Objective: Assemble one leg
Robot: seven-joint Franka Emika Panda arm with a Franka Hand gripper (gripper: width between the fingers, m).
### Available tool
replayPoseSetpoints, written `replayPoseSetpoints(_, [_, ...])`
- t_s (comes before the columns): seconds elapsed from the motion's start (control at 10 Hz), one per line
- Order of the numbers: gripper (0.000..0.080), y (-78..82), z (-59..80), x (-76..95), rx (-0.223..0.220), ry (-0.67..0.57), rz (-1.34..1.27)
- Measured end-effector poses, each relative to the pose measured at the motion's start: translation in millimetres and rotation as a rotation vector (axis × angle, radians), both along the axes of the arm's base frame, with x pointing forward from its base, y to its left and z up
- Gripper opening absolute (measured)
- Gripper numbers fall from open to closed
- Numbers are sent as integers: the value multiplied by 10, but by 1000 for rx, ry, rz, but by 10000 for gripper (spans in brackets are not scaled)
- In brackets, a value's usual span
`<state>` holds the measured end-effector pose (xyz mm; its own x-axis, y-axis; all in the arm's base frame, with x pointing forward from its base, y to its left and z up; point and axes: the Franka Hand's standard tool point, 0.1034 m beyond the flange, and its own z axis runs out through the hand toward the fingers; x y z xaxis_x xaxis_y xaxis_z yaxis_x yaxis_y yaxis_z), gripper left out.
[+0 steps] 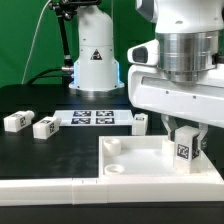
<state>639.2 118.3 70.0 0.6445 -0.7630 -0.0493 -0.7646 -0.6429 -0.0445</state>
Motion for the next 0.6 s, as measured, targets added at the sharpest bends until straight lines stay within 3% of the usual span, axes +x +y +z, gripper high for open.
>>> replayPoseSetpoints(0.6, [291, -2, -2, -4, 23, 30, -609])
